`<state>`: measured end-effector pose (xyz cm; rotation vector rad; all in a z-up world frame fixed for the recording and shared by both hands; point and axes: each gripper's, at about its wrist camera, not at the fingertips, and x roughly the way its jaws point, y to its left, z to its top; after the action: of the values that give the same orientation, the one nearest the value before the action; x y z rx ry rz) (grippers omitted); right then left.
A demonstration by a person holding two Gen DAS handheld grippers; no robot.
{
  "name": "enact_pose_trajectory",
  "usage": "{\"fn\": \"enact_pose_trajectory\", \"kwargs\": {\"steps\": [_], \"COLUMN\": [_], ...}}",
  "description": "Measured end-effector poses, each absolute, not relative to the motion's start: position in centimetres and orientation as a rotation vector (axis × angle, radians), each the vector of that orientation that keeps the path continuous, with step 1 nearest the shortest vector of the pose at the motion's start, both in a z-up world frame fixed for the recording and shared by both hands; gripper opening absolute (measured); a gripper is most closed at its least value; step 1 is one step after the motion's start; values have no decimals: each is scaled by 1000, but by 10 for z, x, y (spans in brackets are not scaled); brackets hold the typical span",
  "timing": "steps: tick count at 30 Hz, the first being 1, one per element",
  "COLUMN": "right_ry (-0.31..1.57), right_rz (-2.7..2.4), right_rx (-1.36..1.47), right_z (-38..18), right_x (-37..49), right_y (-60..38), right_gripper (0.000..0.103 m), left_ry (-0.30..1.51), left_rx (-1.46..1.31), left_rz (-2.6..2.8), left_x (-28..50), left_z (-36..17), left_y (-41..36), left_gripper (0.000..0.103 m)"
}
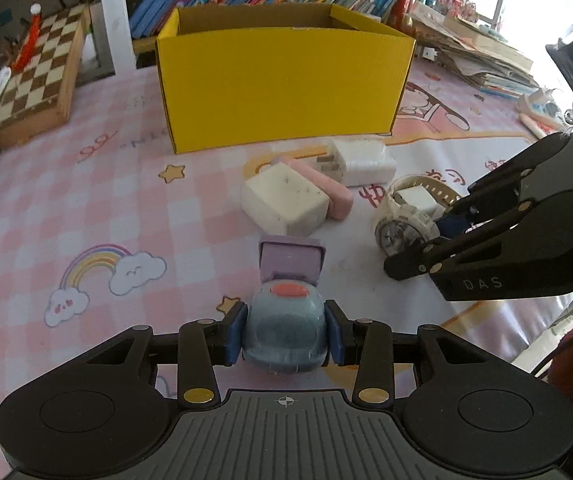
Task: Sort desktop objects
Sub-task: 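Lift the toy car with the left tool while the right tool lifts the watch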
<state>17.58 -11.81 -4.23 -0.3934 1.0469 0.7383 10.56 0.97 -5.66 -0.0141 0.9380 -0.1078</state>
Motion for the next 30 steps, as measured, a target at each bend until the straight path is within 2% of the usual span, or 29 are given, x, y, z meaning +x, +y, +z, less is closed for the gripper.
{"fn": "enact_pose_trajectory", "kwargs": {"steps": [6,11,18,30], "right_ry": [1033,1034,924,885], "right_rz": [732,718,679,656], "right_rx": [-413,-395,-373,-359], "right_z": [-42,-41,-18,-3], "right_x": [173,173,163,147], "right_y": [-114,-114,-121,-123], "right_gripper": [25,17,16,17], "left_ry": [936,936,864,774], "left_rx": [-2,9,10,56], "left_rz": [-115,-127,-118,-148], "left_x": [106,104,95,88], "left_z": [-57,-57,-43,-22], "left_y": [9,9,13,13], "left_gripper": [40,39,38,38]}}
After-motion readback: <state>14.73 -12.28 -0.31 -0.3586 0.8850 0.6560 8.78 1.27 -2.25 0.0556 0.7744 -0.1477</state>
